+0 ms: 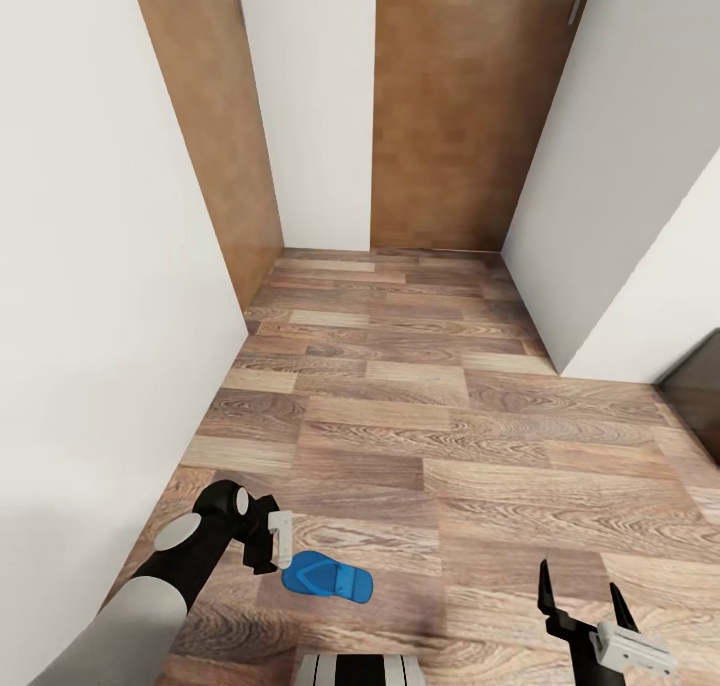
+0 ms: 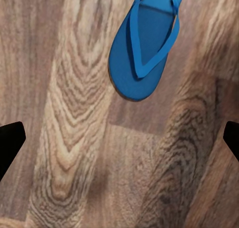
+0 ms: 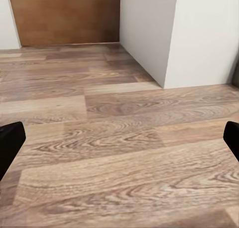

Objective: In the bedroom, move the book from the bed onto either nightstand, and place the two sandals side by side next to the bed.

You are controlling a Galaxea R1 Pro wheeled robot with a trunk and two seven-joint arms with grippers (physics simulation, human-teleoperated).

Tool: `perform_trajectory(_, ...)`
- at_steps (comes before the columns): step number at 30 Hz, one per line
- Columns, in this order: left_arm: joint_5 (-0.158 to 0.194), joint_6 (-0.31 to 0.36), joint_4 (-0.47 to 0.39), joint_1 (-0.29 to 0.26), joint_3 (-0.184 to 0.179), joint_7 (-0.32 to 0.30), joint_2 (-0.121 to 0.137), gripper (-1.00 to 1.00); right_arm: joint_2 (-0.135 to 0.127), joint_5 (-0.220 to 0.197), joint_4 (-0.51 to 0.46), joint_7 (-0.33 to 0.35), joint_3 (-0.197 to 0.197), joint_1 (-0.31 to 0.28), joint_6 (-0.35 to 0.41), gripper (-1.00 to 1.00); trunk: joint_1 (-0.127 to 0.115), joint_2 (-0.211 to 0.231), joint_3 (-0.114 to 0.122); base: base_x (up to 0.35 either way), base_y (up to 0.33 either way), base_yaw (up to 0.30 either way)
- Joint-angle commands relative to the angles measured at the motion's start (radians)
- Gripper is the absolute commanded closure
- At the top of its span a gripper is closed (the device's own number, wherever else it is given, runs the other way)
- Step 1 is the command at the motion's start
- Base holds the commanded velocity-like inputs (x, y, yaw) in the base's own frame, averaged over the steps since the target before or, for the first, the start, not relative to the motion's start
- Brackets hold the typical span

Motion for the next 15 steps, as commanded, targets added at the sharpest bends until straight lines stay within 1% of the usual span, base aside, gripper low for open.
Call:
perform_trajectory(1, 0.000, 0.011, -0.001, -0.001, -0.002, -0.005, 0.000, -1.00, 0.000, 0.000, 0.000, -0.005, 0.002, 0.000, -0.002, -1.00, 0.000, 0.000, -0.001, 0.000, 0.000, 0.000)
perform_trajectory(6, 0.000, 0.011, -0.001, 0.000, -0.001, -0.005, 0.000, -1.00, 0.001, 0.001, 0.000, -0.005, 0.002, 0.000, -0.002, -1.00, 0.000, 0.000, -0.001, 0.000, 0.000, 0.022)
perform_trajectory(11, 0.000, 0.010, -0.001, 0.000, -0.001, -0.005, 0.000, -1.00, -0.001, 0.000, 0.000, -0.005, 0.000, 0.000, -0.002, -1.00, 0.000, 0.000, -0.001, 0.000, 0.000, 0.203)
perform_trajectory(15, 0.000, 0.011, -0.001, -0.001, -0.001, -0.005, 0.001, -1.00, -0.001, 0.000, 0.000, -0.005, 0.000, 0.000, -0.002, -1.00, 0.000, 0.000, -0.001, 0.000, 0.000, 0.085)
